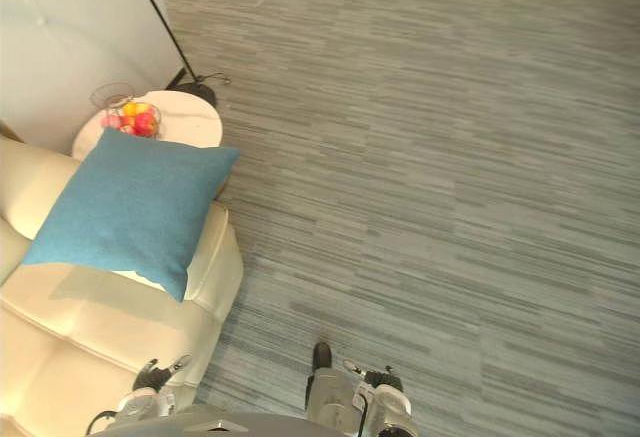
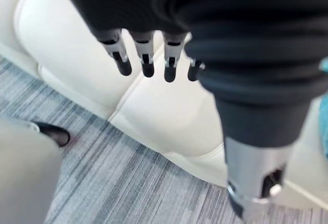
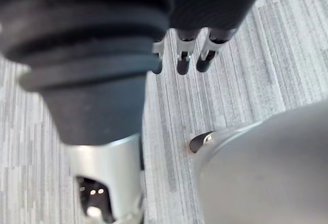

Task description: Pick up cushions and gather them together orderly.

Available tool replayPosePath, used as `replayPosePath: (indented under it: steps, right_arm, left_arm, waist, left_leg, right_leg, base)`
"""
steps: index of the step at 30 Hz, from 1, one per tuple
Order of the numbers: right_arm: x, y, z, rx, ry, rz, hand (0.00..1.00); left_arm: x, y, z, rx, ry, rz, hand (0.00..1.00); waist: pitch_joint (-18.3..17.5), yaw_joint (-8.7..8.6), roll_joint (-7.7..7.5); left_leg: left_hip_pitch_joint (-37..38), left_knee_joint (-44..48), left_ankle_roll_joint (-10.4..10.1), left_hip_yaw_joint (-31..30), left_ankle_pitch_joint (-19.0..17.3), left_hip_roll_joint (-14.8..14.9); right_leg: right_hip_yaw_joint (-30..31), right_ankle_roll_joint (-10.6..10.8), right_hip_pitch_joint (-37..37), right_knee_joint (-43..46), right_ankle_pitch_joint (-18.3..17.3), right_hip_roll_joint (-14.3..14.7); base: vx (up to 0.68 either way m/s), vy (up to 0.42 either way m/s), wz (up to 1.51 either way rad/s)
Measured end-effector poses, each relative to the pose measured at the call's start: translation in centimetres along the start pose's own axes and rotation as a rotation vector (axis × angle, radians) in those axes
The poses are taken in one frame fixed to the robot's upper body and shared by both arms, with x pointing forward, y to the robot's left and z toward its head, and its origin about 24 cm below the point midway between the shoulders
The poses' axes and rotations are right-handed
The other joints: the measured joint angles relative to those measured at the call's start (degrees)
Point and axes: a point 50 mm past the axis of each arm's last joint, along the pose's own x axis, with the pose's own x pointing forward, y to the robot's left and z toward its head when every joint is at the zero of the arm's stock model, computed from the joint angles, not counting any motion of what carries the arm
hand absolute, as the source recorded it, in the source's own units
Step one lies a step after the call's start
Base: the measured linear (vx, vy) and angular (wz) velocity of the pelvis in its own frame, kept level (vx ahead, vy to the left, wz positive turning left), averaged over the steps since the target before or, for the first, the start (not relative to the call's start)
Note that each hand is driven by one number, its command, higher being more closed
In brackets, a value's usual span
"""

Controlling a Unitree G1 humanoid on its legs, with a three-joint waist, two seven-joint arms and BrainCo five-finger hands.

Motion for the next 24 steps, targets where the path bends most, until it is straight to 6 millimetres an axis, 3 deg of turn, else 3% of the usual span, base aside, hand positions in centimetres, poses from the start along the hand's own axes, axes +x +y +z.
replayPosePath:
  steps: [3, 5, 6, 7, 8, 9, 11, 12, 13, 14, 15, 17, 20, 23, 24]
  right_arm:
    - [-0.1, -0.2, -0.3, 0.004, 0.006, -0.005, 0.00]
    - [-0.2, -0.5, -0.8, 0.005, 0.019, -0.014, 0.00]
    - [-0.2, -0.7, -1.0, 0.001, 0.023, -0.018, 0.00]
    - [-0.2, -0.8, -1.2, -0.003, 0.029, -0.022, 0.00]
    - [-0.2, -1.2, -1.7, -0.010, 0.049, -0.029, 0.00]
    - [-0.2, -1.2, -1.9, -0.013, 0.056, -0.032, 0.00]
    - [-0.2, -1.2, -1.9, -0.017, 0.063, -0.032, 0.00]
    - [-0.2, -1.3, -2.0, -0.018, 0.067, -0.032, 0.00]
    - [-0.2, -1.4, -2.0, -0.019, 0.067, -0.034, 0.00]
    - [-0.1, -1.6, -2.0, -0.023, 0.072, -0.039, 0.00]
    - [-0.2, -1.3, -2.1, -0.026, 0.078, -0.030, 0.00]
    - [-0.5, 0.1, -2.5, 0.001, 0.090, 0.004, 0.00]
    - [-0.6, 0.4, -3.0, 0.001, 0.112, 0.009, 0.00]
    - [-0.5, 0.4, -2.7, -0.020, 0.101, 0.014, 0.00]
    - [-0.5, 0.4, -2.5, -0.031, 0.091, 0.017, 0.00]
  left_arm:
    - [-0.1, -0.1, -0.2, -0.016, 0.008, 0.004, 0.00]
    - [-0.1, -0.1, 0.1, -0.049, 0.000, 0.020, 0.00]
    - [-0.1, -0.1, 0.4, -0.067, -0.008, 0.026, 0.00]
    - [-0.1, -0.1, 0.4, -0.068, -0.011, 0.030, 0.00]
    - [-0.1, 0.1, 0.2, -0.068, -0.007, 0.035, 0.00]
    - [-0.1, 0.0, 0.2, -0.066, -0.007, 0.032, 0.00]
    - [-0.1, 0.1, 0.4, -0.034, -0.019, 0.023, 0.00]
    - [-0.1, 0.1, 0.5, -0.027, -0.022, 0.021, 0.00]
    - [-0.1, 0.0, 0.5, -0.009, -0.025, 0.014, 0.00]
    - [-0.1, -0.2, 0.4, 0.009, -0.024, 0.002, 0.00]
    - [0.0, 0.1, 0.5, 0.019, -0.030, 0.008, 0.00]
    - [0.3, 1.3, 1.0, 0.046, -0.042, 0.030, 0.00]
    - [0.5, 1.8, 1.3, 0.054, -0.046, 0.041, 0.00]
    - [0.5, 2.0, 0.7, 0.035, -0.018, 0.055, 0.00]
    - [0.5, 2.1, 0.5, 0.029, -0.008, 0.058, 0.00]
  waist:
    - [-0.5, -0.51, 0.51]
    - [-0.8, -0.75, 0.55]
    - [-0.9, -0.75, 0.49]
    - [-0.9, -0.25, 0.49]
    - [-0.9, 0.40, 0.24]
    - [-0.9, 0.53, 0.28]
    - [-0.9, 0.39, -0.03]
    - [-0.9, 0.37, -0.13]
    - [-1.0, 0.21, 0.07]
    - [-1.4, 0.44, -0.28]
    - [-1.9, 0.66, -0.89]
    - [-2.3, 0.54, -3.82]
    - [-1.6, 0.79, -5.08]
    - [-1.2, 0.71, -4.27]
    - [-1.3, 0.61, -4.19]
  left_leg:
    - [-1.1, 5.2, -0.6, -2.6, 0.3, 1.2]
    - [-6.7, 16.2, -1.8, -4.1, 1.0, 2.0]
    - [-10.7, 23.0, -4.4, -3.2, 2.7, 2.6]
    - [-13.5, 28.3, -5.1, -0.7, 4.8, 3.8]
    - [-15.6, 32.5, -3.9, 4.5, 5.4, 6.4]
    - [-15.9, 32.5, -3.6, 6.2, 4.8, 6.8]
    - [-17.5, 27.2, -3.8, 13.1, 0.2, 5.3]
    - [-17.9, 23.1, -3.6, 14.4, 0.3, 4.1]
    - [-18.3, 15.0, -3.3, 16.6, 3.1, 2.5]
    - [-18.0, 8.1, 0.4, 19.2, 10.5, 0.8]
    - [-17.7, 6.7, 0.7, 19.2, 11.5, -0.4]
    - [-17.4, 1.9, 2.0, 17.5, 13.6, -3.5]
    - [-16.3, 1.5, 2.5, 15.8, 13.4, -5.0]
    - [-12.3, -1.3, 3.4, 15.7, 12.4, -5.3]
    - [-10.8, -2.4, 3.5, 15.2, 11.8, -5.7]
  right_leg:
    - [-3.9, -1.1, 2.4, 2.7, -4.1, -0.4]
    - [-8.3, -1.6, 6.5, 0.6, -5.2, -1.4]
    - [-10.5, -1.6, 8.4, -0.6, -5.2, -1.6]
    - [-12.5, -2.6, 10.5, -2.2, -4.8, -1.7]
    - [-15.1, -3.5, 13.8, -5.1, -4.2, -1.8]
    - [-15.8, -3.4, 15.0, -6.0, -4.1, -2.0]
    - [-19.0, -2.6, 18.8, -8.7, -3.4, -4.1]
    - [-19.8, -2.3, 19.2, -8.8, -3.2, -5.0]
    - [-20.8, -1.7, 19.9, -9.0, -3.1, -5.7]
    - [-21.3, -0.2, 20.7, -9.7, -3.5, -6.0]
    - [-21.1, -0.1, 20.7, -10.3, -3.2, -6.5]
    - [-19.6, -0.3, 21.5, -13.9, -2.6, -7.1]
    - [-19.1, -0.3, 23.3, -13.6, -2.6, -8.0]
    - [-17.9, 1.0, 20.4, -0.7, -3.3, -10.7]
    - [-16.2, 1.2, 16.4, 9.5, -2.7, -12.9]
  base:
    - [0.22, -0.210, 0.65]
    - [0.19, -0.139, 1.04]
    - [0.20, -0.144, 1.08]
    - [0.31, -0.150, 1.09]
    - [0.28, -0.101, 0.83]
    - [0.20, -0.047, 0.82]
    - [0.21, 0.041, 0.78]
    - [0.24, 0.099, 0.82]
    - [0.18, 0.150, 0.79]
    - [0.11, 0.108, 0.70]
    - [0.16, 0.126, 0.59]
    - [0.16, 0.133, 0.56]
    - [0.07, 0.074, 0.42]
    - [-0.01, 0.069, 0.05]
    - [-0.05, 0.059, 0.05]
